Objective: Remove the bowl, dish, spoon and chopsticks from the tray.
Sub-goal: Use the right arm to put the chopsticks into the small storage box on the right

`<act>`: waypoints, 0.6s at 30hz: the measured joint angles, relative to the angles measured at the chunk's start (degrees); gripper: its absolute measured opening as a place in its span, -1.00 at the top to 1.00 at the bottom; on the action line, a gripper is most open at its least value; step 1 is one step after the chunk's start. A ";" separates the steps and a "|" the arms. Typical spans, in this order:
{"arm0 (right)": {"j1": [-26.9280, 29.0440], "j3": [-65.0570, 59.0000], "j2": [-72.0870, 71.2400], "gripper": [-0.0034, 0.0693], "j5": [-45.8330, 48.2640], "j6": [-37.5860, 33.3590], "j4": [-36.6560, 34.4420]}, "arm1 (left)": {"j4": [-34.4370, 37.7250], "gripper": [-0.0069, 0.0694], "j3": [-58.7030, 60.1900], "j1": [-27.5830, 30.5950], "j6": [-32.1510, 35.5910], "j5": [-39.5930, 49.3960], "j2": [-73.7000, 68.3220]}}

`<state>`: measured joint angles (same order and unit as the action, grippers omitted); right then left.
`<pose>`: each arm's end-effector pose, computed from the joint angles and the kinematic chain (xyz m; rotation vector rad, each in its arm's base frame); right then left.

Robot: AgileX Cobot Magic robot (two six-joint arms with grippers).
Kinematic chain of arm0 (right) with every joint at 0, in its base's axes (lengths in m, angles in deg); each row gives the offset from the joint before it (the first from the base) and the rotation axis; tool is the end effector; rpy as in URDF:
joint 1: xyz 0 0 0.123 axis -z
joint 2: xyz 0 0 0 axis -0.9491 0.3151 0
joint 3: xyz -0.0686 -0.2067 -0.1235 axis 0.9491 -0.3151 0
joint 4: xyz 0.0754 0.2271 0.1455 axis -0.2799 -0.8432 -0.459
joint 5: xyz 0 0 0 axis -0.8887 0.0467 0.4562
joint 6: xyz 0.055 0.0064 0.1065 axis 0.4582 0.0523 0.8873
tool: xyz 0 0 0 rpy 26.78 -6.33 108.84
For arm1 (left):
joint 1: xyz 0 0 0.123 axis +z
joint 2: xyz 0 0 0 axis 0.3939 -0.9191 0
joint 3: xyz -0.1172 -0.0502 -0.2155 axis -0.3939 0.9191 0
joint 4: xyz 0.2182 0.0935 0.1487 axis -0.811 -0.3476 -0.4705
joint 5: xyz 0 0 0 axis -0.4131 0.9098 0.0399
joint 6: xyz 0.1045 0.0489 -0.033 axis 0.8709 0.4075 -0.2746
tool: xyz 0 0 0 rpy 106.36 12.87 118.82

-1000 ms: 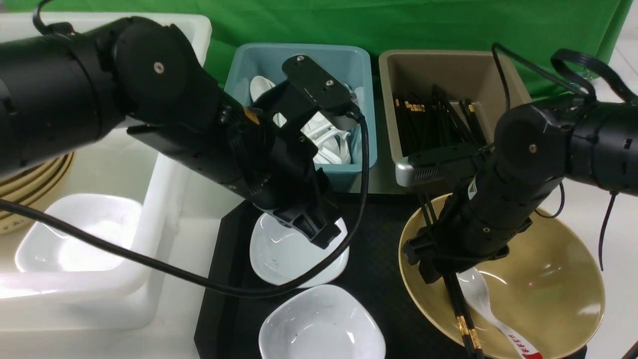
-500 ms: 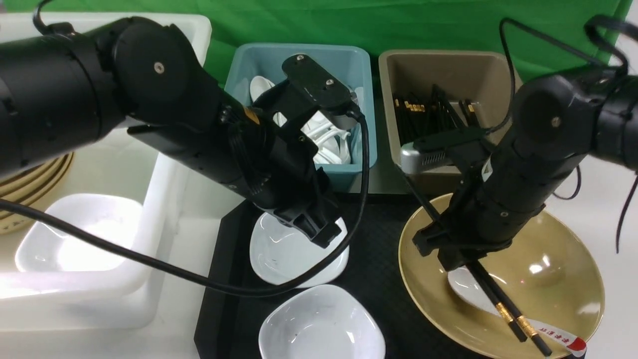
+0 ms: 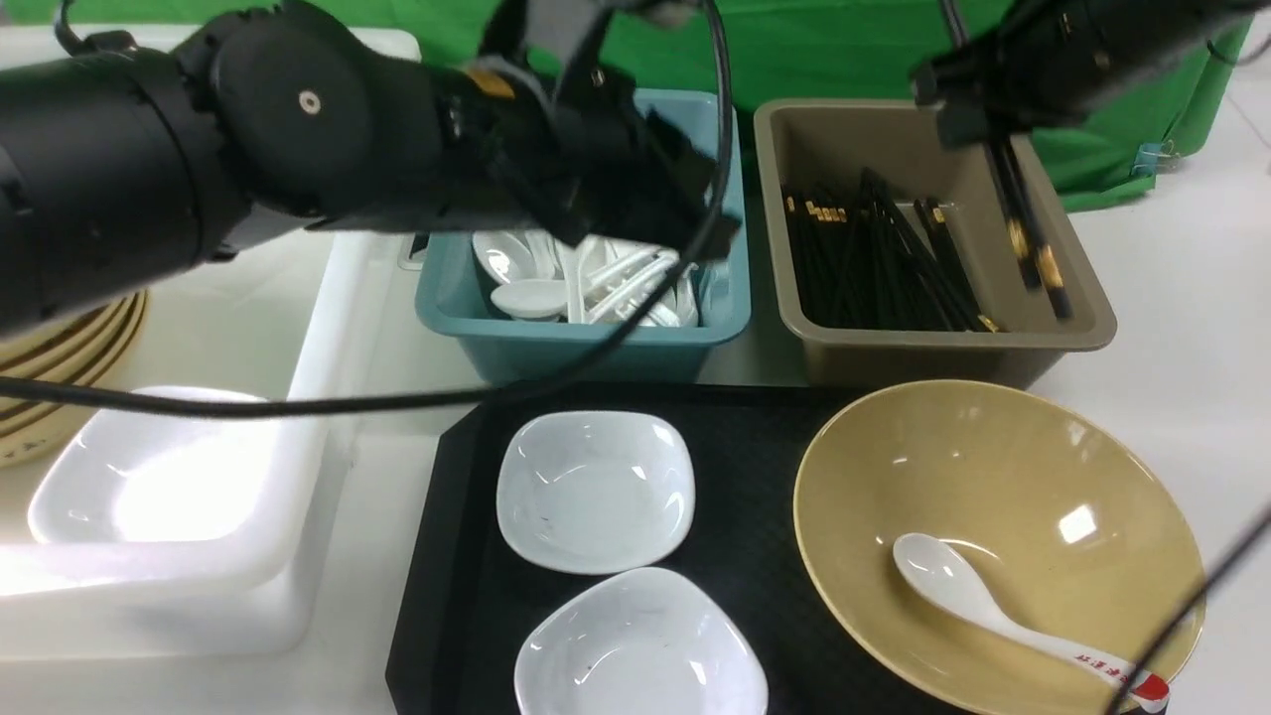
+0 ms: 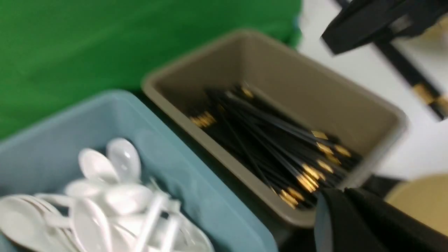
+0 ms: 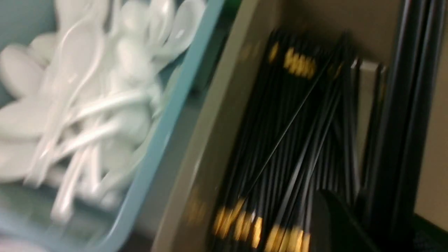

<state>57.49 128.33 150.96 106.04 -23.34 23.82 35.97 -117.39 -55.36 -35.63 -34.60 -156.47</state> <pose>0.4717 0.1308 0.2921 -0.2704 2.3789 0.2595 0.3514 -0.2338 0.2985 0.6792 1.7956 -0.3995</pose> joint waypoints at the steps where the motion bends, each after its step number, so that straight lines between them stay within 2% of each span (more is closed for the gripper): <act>1: 0.48 2.94 2.74 0.71 -0.06 0.00 0.00 | 0.17 0.77 0.00 0.00 0.00 -0.84 -0.05; 8: 1.32 16.30 16.35 0.71 -3.21 -0.11 0.00 | -0.06 0.77 0.00 0.00 0.24 -1.70 -0.05; 14: 1.32 18.34 22.07 0.66 -4.59 -0.88 0.83 | -0.22 0.77 0.00 0.00 0.24 0.49 -0.05; 15: 1.32 18.34 22.38 0.59 -3.80 -1.07 1.06 | -0.22 0.77 0.00 0.00 0.24 1.27 -0.05; 16: 1.32 18.34 22.62 0.42 -2.63 -1.08 1.41 | -0.22 0.77 0.00 0.00 0.24 2.08 -0.05; 17: 1.32 18.34 22.68 0.23 -1.75 -1.08 1.85 | -0.22 0.77 0.00 0.00 0.24 2.73 -0.05; 18: 1.32 18.43 22.68 -0.05 -0.51 -1.13 2.42 | -0.29 0.77 0.00 0.00 0.24 3.35 -0.05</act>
<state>58.81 146.76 173.64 105.53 -24.47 26.24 35.69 -117.39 -55.36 -35.39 -31.25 -156.52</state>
